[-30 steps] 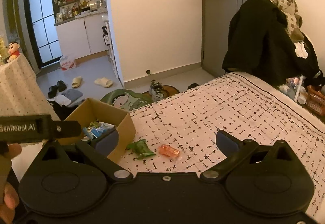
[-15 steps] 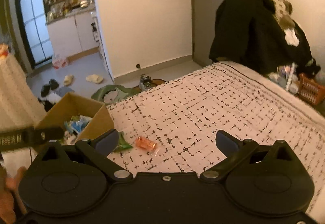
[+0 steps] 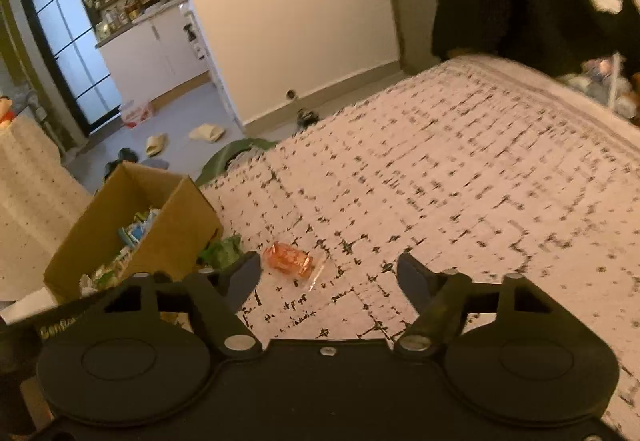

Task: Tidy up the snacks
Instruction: 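Grasp the green pack with the left gripper while the right grasps the orange candy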

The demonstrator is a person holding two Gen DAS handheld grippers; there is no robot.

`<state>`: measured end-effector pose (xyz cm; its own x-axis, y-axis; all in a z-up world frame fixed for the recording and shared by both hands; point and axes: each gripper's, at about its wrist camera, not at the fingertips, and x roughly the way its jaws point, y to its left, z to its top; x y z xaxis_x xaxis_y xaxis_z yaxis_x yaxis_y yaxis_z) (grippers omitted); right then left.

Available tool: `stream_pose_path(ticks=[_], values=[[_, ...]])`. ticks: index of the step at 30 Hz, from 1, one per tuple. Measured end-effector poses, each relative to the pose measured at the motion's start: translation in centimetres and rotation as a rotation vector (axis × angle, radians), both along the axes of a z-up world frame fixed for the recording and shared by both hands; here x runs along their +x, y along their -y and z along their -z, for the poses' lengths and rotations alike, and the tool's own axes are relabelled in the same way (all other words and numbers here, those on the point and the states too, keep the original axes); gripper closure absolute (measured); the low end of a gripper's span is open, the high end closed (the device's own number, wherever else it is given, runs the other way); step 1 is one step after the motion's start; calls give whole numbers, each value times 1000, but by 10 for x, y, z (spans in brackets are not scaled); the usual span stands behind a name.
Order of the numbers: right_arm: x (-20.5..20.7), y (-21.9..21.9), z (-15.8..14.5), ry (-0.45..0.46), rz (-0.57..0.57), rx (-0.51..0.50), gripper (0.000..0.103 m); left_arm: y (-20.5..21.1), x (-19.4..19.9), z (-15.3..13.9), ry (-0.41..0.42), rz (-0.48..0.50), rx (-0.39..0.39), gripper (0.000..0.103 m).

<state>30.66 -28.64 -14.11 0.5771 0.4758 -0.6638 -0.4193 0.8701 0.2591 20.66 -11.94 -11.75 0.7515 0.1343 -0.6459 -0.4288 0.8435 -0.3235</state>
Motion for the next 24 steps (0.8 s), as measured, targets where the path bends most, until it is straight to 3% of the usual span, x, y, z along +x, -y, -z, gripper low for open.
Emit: stream_pose_path(ticks=[4,10,16,19,24], values=[[17,-2,17,-23,-20,6,42,0,16,12,0,-51,-38,50],[27,-13,31,26,-97,23,49,2,36,30,-13,-99,-56,50],[25,-29,51,72,-189,-36,59,3,53,44,-36,-140,-62,50],[22,-31,56,97,-197,-14,60,2,58,47,-40,-160,-70,50],[22,-44,61,175,-189,-62,58,-3,66,55,-56,-194,-112,50]])
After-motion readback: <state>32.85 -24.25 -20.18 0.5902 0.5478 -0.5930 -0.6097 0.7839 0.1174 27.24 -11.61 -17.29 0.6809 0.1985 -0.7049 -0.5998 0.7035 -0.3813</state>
